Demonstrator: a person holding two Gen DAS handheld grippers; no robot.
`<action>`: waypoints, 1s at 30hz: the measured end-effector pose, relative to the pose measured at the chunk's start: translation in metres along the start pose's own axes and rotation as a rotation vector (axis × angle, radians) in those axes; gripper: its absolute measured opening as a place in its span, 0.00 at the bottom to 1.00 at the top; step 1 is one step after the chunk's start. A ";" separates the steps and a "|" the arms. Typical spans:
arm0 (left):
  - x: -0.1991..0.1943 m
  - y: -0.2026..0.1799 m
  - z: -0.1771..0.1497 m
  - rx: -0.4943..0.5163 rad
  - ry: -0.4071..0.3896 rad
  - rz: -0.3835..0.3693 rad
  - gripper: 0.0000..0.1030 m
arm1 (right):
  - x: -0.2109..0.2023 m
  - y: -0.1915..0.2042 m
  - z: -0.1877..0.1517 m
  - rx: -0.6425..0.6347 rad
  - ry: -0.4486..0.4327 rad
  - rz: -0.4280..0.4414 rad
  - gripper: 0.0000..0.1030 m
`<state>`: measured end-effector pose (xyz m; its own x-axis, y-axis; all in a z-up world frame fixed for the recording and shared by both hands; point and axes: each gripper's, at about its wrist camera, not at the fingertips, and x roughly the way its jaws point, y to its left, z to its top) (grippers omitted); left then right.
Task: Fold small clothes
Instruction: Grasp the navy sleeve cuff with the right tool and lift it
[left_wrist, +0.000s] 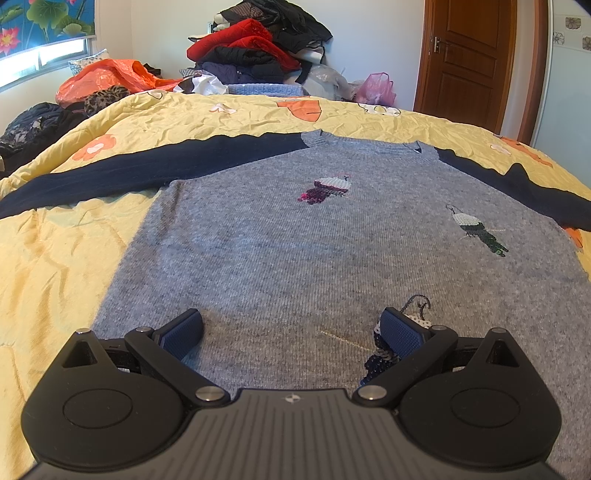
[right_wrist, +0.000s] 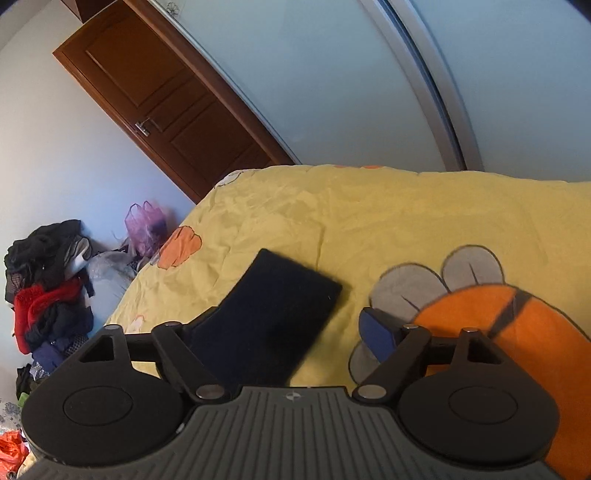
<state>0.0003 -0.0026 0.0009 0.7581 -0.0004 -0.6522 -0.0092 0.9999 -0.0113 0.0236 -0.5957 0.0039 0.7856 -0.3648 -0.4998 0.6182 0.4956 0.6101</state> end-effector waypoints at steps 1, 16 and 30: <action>0.000 0.000 0.000 0.000 0.000 0.000 1.00 | 0.004 0.001 0.002 -0.015 0.003 0.003 0.73; 0.000 0.000 0.000 -0.001 0.000 -0.001 1.00 | -0.042 0.067 -0.020 -0.359 -0.108 0.076 0.16; 0.003 -0.002 0.002 -0.002 -0.001 -0.005 1.00 | -0.091 0.226 -0.255 -0.791 0.190 0.414 0.24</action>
<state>0.0039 -0.0048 0.0007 0.7588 -0.0052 -0.6512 -0.0070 0.9998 -0.0161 0.0859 -0.2494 0.0303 0.8800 0.0639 -0.4707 0.0354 0.9793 0.1992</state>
